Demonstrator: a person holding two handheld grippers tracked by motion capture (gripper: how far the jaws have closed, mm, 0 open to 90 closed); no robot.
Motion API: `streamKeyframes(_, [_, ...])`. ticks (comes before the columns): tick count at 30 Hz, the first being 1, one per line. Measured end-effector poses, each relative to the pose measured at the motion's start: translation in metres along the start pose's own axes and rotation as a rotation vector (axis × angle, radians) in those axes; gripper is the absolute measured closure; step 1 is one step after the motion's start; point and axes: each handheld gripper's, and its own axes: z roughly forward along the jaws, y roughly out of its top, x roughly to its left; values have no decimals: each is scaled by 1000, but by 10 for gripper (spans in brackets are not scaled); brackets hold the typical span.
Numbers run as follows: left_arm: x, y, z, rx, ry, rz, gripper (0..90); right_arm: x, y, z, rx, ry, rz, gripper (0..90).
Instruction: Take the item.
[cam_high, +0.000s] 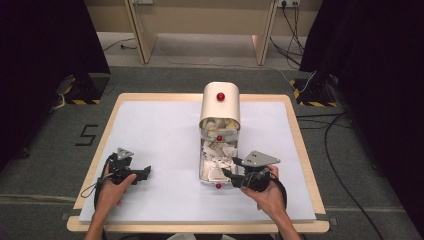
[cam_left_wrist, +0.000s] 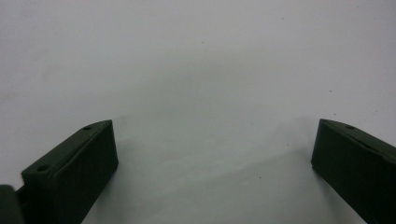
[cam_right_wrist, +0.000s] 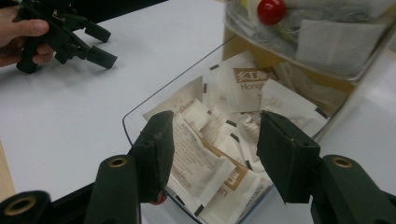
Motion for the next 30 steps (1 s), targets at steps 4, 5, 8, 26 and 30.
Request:
streamKeyframes(4, [0,0,0,0,0,0,0,3,0,9,15,22,-7,466])
streamKeyframes(5, [0,0,0,0,0,0,0,3,0,12,18,26,-10,466])
streamKeyframes(8, [0,0,0,0,0,0,0,6,0,18,31,36,-24,466])
streamKeyframes(26, [0,0,0,0,0,1,0,0,-3,41,97,80,-52,525])
streamKeyframes(30, [0,0,0,0,0,1,0,5,-4,43,114,104,-91,551])
